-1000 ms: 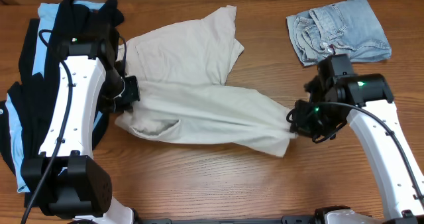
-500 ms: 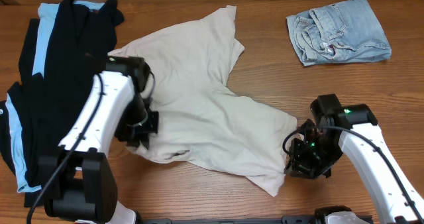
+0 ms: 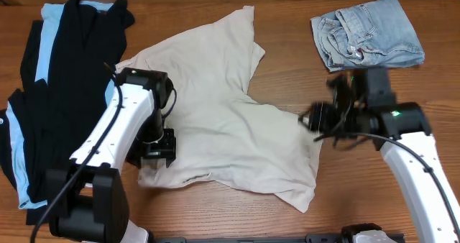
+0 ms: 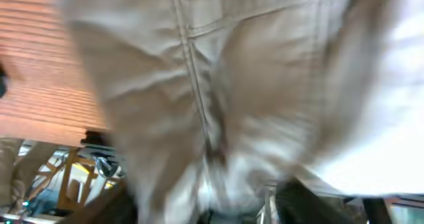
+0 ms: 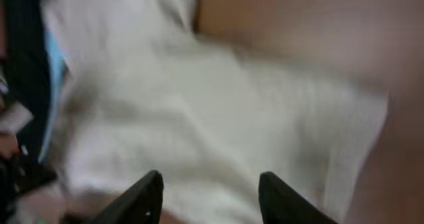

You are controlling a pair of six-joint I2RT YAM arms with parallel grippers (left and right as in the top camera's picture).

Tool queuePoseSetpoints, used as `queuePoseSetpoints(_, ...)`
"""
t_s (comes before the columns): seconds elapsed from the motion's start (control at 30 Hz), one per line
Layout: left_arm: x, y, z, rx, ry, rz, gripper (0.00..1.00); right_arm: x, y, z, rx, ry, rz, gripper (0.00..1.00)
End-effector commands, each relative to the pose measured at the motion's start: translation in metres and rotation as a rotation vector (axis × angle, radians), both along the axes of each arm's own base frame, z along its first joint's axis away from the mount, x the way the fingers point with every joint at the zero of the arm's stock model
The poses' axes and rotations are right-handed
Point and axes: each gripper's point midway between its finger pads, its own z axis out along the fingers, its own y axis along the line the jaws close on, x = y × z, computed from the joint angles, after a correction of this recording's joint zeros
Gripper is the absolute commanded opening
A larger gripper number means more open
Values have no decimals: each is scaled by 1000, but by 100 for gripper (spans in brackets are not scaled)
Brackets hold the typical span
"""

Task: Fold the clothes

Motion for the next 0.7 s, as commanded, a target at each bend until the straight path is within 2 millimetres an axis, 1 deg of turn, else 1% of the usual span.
queuePoseSetpoints(0.0,34,2,34,4,-159,7,75,44,-5,42,-15,-229,-33,52)
queuePoseSetpoints(0.03,43,1,45,-3,-202,8,79,56,-4,47,-13,-273,-41,53)
queuePoseSetpoints(0.07,51,-1,56,-10,-243,8,85,70,-5,50,-9,-312,-63,55)
queuePoseSetpoints(0.13,69,-4,83,-30,-352,8,96,93,-2,50,4,-362,-73,56)
queuePoseSetpoints(0.17,77,-6,98,-40,-412,8,100,106,0,47,17,-378,-83,56)
queuePoseSetpoints(0.3,105,-10,153,-80,-648,9,100,156,15,28,65,-417,-72,56)
queuePoseSetpoints(0.33,109,-11,162,-88,-694,8,100,165,19,24,65,-419,-68,57)
queuePoseSetpoints(0.4,119,-13,178,-102,-775,9,100,189,32,10,67,-409,-48,58)
queuePoseSetpoints(0.5,129,-14,186,-112,-836,3,100,220,47,-8,48,-388,-36,61)
queuePoseSetpoints(0.53,133,-15,185,-112,-845,-9,100,238,57,-19,27,-378,-25,61)
queuePoseSetpoints(0.57,134,-15,184,-112,-844,-13,100,247,60,-28,6,-368,-30,61)
queuePoseSetpoints(0.67,136,-15,179,-106,-827,-23,100,264,65,-49,-55,-346,-51,60)
